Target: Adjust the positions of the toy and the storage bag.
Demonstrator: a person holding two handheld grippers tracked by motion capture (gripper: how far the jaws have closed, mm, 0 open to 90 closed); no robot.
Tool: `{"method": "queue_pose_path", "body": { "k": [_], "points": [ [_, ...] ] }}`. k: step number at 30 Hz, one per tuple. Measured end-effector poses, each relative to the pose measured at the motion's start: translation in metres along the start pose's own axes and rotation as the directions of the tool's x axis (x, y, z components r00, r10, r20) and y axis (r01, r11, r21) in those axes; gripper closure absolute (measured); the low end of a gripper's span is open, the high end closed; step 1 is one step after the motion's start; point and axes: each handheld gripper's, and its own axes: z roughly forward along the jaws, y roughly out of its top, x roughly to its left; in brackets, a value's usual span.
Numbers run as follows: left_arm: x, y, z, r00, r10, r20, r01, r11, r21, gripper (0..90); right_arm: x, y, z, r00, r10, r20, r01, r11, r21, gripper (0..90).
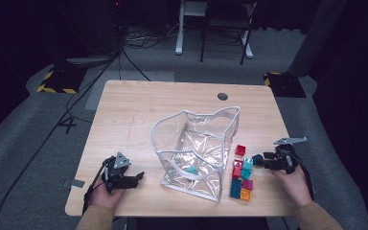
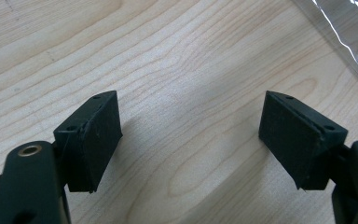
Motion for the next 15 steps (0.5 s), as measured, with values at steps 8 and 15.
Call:
{"method": "queue_pose_path", "body": {
  "k": [8, 15],
  "points": [
    [0.0, 0.0, 0.0, 1.0, 0.0, 0.0, 0.0, 1.0, 0.0, 21.4, -0.001, -0.003, 0.014, 0.9997, -0.01, 0.024, 0.009, 1.0, 0.019, 41.8],
    [0.0, 0.0, 0.0, 1.0, 0.0, 0.0, 0.0, 1.0, 0.001, 21.4, 0.0, -0.001, 0.019, 0.9953, -0.055, 0.08, 0.054, 0.999, 0.006, 40.5]
  ]
}}
